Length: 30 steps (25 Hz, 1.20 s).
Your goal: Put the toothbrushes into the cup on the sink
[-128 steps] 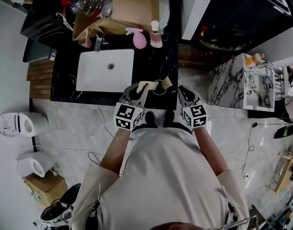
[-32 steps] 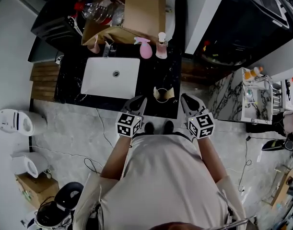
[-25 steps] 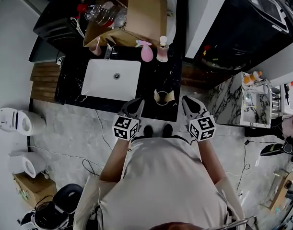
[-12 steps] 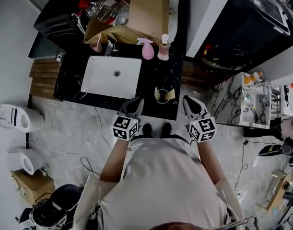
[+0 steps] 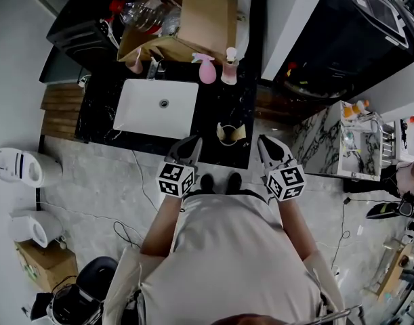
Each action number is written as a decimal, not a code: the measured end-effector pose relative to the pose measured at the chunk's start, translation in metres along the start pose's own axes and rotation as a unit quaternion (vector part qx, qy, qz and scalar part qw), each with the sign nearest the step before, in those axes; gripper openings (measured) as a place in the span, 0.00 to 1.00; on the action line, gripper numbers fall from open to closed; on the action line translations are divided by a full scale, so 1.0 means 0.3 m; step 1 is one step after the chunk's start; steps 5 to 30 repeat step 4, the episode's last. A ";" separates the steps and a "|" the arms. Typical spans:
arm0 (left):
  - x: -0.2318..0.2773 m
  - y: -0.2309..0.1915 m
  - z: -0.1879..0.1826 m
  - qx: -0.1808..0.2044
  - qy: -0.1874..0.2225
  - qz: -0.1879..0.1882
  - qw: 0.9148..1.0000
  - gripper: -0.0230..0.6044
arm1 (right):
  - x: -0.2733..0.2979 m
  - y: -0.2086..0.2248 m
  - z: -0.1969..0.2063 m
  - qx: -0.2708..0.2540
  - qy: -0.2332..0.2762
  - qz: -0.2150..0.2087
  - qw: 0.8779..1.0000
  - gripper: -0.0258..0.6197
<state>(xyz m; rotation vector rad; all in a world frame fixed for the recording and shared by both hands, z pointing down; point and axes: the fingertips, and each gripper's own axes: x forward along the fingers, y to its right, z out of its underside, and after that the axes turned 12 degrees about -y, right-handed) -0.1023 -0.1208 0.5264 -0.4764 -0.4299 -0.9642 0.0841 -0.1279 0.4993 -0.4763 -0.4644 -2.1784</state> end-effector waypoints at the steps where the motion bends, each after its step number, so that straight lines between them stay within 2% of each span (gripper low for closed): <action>1: 0.001 -0.004 0.001 -0.004 0.000 -0.001 1.000 0.05 | 0.001 0.001 0.000 0.002 0.001 -0.001 1.000 0.10; 4: 0.004 -0.015 0.002 -0.012 0.000 -0.002 1.000 0.05 | 0.006 0.005 -0.001 0.007 0.001 -0.003 1.000 0.10; 30: 0.004 -0.015 0.002 -0.012 0.000 -0.002 1.000 0.05 | 0.006 0.005 -0.001 0.007 0.001 -0.003 1.000 0.10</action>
